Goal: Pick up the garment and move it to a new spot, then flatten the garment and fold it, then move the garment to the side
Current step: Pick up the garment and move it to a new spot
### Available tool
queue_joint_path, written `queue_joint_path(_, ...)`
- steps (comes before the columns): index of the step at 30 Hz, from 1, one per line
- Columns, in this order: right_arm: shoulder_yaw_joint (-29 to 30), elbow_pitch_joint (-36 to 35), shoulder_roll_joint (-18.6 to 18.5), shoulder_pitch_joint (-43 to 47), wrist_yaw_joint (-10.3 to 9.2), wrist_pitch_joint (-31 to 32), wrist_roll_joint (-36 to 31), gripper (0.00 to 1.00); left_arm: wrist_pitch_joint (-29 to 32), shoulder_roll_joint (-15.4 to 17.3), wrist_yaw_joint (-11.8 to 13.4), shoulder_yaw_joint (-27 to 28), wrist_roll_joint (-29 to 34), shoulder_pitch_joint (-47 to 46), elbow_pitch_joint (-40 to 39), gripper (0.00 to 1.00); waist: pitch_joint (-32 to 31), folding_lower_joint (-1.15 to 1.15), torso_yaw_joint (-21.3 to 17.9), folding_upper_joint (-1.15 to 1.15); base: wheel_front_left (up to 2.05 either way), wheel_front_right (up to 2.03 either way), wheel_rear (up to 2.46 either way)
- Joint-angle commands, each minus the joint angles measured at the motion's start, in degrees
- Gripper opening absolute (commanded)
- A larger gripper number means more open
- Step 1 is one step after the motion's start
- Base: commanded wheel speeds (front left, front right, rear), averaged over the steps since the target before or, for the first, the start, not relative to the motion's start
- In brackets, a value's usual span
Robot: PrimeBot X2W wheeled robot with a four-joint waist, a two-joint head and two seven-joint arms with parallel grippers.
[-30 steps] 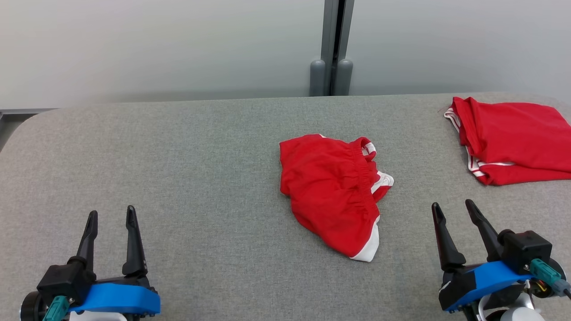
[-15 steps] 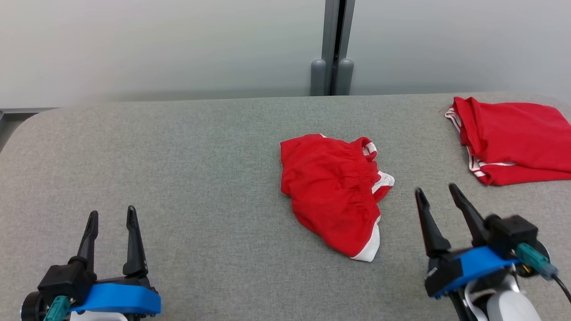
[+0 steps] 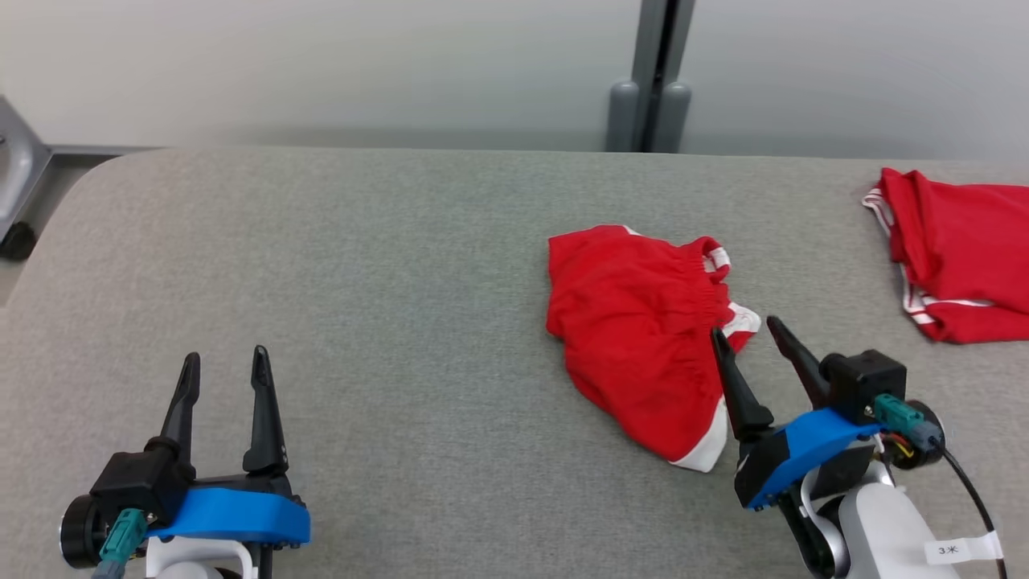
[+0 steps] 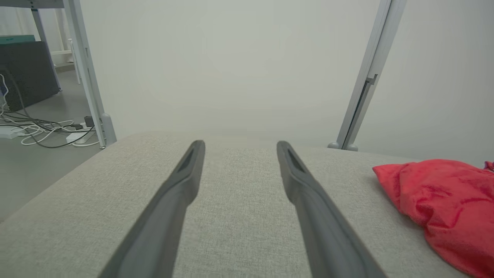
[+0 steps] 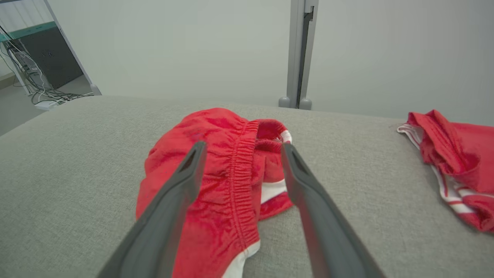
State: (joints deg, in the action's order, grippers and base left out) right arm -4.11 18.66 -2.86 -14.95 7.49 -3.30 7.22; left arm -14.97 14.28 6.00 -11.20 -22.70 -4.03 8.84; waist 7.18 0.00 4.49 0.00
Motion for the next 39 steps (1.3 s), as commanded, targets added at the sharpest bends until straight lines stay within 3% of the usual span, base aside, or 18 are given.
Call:
queue_joint_path(1, 0.47, 1.56, -0.06, -0.60, 0.01, -0.49, -0.36, 1.00, -0.08, 0.07, -0.27, 0.07, 0.07, -1.07, 0.25, 1.00, 0.78, 0.00, 1.08, 0.00, 0.00, 0.00, 0.00)
queue_joint_path(12, 2.90, 17.76, -0.07, -1.71, 0.01, -4.25, 0.18, 1.00, -0.18, -0.50, -0.47, -0.12, -0.05, -1.81, 1.45, 1.00, 1.91, 0.00, 4.36, 0.00, 0.00, 0.00, 0.00)
queue_joint_path(19, 0.66, 27.38, -0.05, -3.93, 0.02, -6.75, 2.97, 1.00, -0.22, -0.90, -0.67, -0.38, 0.03, -2.20, 2.15, 1.00, 1.80, 0.00, 4.91, 0.00, 0.00, 0.00, 0.00)
queue_joint_path(20, -0.12, 28.55, 0.01, -4.12, 0.02, -6.93, 3.62, 0.63, -0.22, -0.91, -0.69, -0.38, 0.02, -2.11, 2.26, 1.00, 1.65, 0.00, 4.88, 0.00, 0.00, 0.00, 0.00)
queue_joint_path(21, -0.12, 28.55, 0.01, -4.12, 0.02, -6.93, 3.62, 0.63, -0.22, -0.91, -0.69, -0.38, 0.02, -2.11, 2.26, 1.00, 1.65, 0.00, 4.88, 0.00, 0.00, 0.00, 0.00)
queue_joint_path(22, -0.84, 29.47, 0.11, -4.41, 0.02, -7.37, 4.33, 0.00, -0.23, -0.95, -0.68, -0.35, -0.02, -1.95, 2.39, 1.00, 1.51, 0.00, 4.80, 0.00, 0.00, 0.00, 0.00)
queue_joint_path(26, -1.69, 32.13, 0.02, -6.07, 0.00, -9.13, 6.08, 0.00, -0.25, -1.03, -0.37, 0.02, -0.15, -1.19, 2.52, 1.00, 1.06, 0.00, 3.95, 0.00, 0.00, 0.00, 0.00)
queue_joint_path(30, 2.46, 32.96, -1.08, -8.12, -0.03, -10.73, 4.09, 0.00, -0.25, -0.94, -0.13, 0.52, -0.28, -0.54, 2.21, 1.00, 0.67, 0.00, 2.65, 0.00, 0.00, 0.00, 0.00)
queue_joint_path(39, 11.06, 27.29, -6.28, -8.50, 0.01, -11.80, 1.55, 0.00, -0.27, -1.54, -0.43, 0.71, 0.13, -0.05, 1.77, 1.00, 0.27, 0.00, 1.21, 0.00, 0.00, 0.00, 0.00)
